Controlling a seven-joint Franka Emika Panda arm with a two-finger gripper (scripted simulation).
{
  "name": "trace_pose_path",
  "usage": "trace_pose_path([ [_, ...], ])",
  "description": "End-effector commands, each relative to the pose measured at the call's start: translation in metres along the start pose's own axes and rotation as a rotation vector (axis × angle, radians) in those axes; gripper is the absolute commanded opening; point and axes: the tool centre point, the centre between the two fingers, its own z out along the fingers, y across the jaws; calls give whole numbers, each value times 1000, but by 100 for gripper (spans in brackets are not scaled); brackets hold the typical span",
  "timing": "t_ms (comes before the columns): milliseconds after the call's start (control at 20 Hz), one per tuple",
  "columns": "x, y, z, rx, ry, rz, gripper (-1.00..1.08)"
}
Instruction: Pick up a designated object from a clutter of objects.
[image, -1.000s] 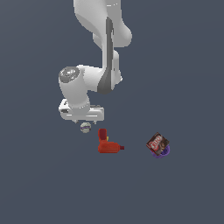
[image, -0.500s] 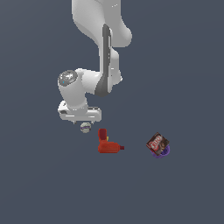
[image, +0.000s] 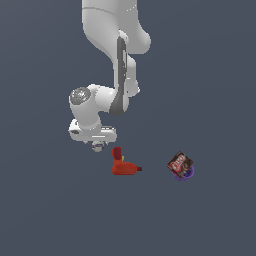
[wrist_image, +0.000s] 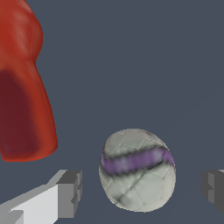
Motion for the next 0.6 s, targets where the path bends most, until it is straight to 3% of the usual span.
trace_pose_path([
  [0,0,0,12,0,0,0,100],
  [350,0,0,25,0,0,-1,100],
  [400,0,0,25,0,0,-1,-100],
  [550,0,0,25,0,0,-1,-100],
])
